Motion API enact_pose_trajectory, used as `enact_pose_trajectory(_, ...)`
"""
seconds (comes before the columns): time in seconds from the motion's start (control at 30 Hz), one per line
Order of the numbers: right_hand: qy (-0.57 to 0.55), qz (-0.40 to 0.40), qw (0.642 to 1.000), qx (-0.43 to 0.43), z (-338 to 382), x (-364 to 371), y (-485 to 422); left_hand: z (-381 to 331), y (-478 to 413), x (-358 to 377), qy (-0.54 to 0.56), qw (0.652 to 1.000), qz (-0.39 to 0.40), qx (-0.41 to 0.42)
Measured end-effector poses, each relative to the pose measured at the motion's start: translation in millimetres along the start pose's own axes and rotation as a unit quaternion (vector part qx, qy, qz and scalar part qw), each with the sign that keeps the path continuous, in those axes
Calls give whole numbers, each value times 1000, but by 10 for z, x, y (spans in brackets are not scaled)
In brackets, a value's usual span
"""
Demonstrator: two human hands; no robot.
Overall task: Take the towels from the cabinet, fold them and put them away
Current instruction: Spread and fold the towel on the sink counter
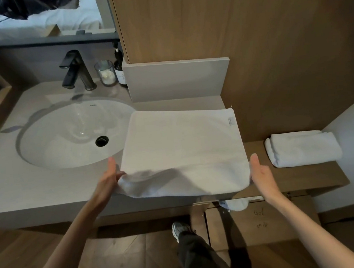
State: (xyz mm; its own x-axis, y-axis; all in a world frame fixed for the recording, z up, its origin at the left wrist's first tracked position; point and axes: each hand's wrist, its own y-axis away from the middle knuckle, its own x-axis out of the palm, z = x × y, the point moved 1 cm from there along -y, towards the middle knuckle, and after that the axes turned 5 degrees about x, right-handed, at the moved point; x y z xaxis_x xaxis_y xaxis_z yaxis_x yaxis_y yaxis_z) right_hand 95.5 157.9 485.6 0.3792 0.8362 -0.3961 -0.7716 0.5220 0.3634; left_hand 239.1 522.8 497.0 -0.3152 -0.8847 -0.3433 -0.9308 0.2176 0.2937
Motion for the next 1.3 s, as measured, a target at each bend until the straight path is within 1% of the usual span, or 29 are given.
enact_pose_trajectory(0.1, 53, 23, 998, 26, -67, -26, 71, -49, -58, 22, -62, 997, 0, 45)
enact_pose_trajectory(0.13, 65, 25, 997, 25, -64, -34, 98, -9, -147, 18, -112, 991, 0, 75)
enact_pose_trajectory(0.17, 89, 23, 996, 4, -62, -36, 110, -11, -229, 22, -164, 980, 6, 116)
enact_pose_trajectory(0.2, 139, 25, 989, -34, -60, -49, 96, -12, -302, 31, -214, 966, 25, 139)
enact_pose_trajectory(0.23, 207, 43, 975, -68, -30, -53, 92, 29, -411, 47, -269, 950, 49, 149)
enact_pose_trajectory(0.27, 286, 74, 952, -86, 12, -47, 92, 23, -473, 56, -329, 932, 83, 128)
enact_pose_trajectory(0.3, 358, 100, 924, -88, 62, -28, 93, 24, -531, 75, -368, 916, 104, 119)
enact_pose_trajectory(0.33, 405, 109, 904, -87, 113, -3, 88, -10, -552, 97, -397, 904, 119, 107)
enact_pose_trajectory(0.37, 436, 104, 890, -84, 171, 33, 83, -48, -579, 134, -405, 899, 127, 108)
enact_pose_trajectory(0.53, 510, 56, 854, -93, 326, 264, 38, -90, -650, 180, -364, 926, 85, 47)
enact_pose_trajectory(0.63, 562, 41, 823, -72, 438, 348, -50, -100, -597, 176, -326, 942, 59, 46)
enact_pose_trajectory(0.7, 581, 43, 811, -52, 519, 404, -152, -118, -521, 170, -350, 934, 54, 48)
enact_pose_trajectory(0.8, 585, 42, 809, -39, 617, 491, -358, -146, -355, 200, -411, 907, 24, 86)
enact_pose_trajectory(0.83, 580, 40, 813, -36, 638, 523, -446, -163, -291, 220, -425, 901, 15, 81)
enact_pose_trajectory(0.9, 563, 46, 825, -37, 701, 580, -611, -225, -145, 263, -440, 897, 24, 44)
enact_pose_trajectory(0.93, 552, 51, 831, -41, 742, 604, -689, -216, -91, 279, -439, 897, 34, 42)
enact_pose_trajectory(1.03, 514, 78, 852, -60, 868, 662, -883, -158, 53, 316, -432, 897, 45, 77)
enact_pose_trajectory(1.13, 495, 118, 857, -78, 956, 742, -1042, -102, 150, 395, -439, 894, 53, 77)
enact_pose_trajectory(1.2, 500, 137, 850, -90, 995, 814, -1155, -79, 167, 464, -441, 891, 57, 95)
enact_pose_trajectory(1.23, 521, 138, 837, -101, 1012, 858, -1207, -72, 164, 503, -446, 886, 58, 116)
enact_pose_trajectory(1.3, 584, 105, 793, -137, 1067, 962, -1267, -56, 160, 606, -457, 873, 72, 158)
